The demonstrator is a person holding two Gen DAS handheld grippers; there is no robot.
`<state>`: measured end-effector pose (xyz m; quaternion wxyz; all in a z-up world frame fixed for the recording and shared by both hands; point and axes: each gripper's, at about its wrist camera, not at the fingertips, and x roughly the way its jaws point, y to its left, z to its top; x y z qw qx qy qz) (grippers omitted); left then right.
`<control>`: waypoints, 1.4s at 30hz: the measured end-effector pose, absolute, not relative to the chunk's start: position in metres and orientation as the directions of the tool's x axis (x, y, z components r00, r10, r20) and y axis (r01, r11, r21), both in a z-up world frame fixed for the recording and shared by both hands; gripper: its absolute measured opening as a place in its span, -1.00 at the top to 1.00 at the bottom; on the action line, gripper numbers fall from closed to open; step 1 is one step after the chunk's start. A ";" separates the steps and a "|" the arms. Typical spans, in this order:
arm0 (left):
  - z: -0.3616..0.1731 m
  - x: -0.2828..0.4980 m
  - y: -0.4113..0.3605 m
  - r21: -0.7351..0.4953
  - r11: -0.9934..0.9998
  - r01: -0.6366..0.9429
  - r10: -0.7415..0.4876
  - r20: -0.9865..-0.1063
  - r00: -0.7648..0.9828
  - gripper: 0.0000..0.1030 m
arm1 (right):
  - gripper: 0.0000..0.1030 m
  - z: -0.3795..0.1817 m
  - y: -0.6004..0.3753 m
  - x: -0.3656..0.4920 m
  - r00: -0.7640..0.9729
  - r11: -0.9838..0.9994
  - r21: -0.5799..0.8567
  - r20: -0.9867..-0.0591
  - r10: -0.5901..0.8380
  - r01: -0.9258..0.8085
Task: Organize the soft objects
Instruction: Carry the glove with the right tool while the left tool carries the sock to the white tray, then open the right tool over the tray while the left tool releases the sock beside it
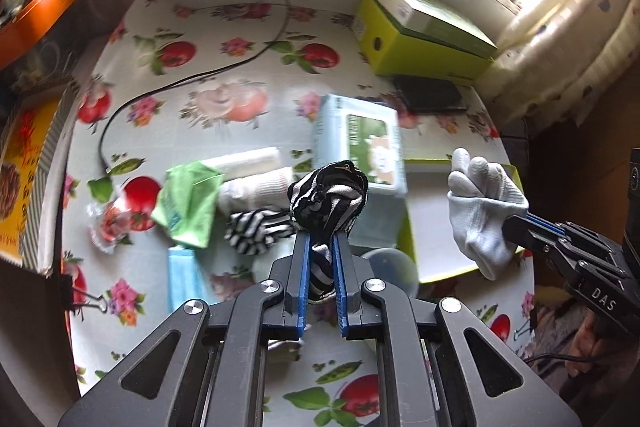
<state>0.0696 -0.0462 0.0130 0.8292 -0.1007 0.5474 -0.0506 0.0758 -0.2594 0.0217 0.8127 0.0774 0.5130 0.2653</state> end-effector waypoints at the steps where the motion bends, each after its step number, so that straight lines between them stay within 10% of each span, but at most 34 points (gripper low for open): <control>1: 0.014 0.073 -0.054 -0.221 0.975 -0.010 -0.199 -0.898 0.392 0.78 | 0.81 0.021 -0.265 0.076 0.339 0.851 0.400 -0.792 0.507 -0.340; 42: -0.073 0.184 -0.200 -0.223 0.958 0.178 -0.251 -0.956 0.154 0.69 | 0.80 -0.080 -0.339 0.111 0.210 0.870 0.479 -0.844 0.493 -0.117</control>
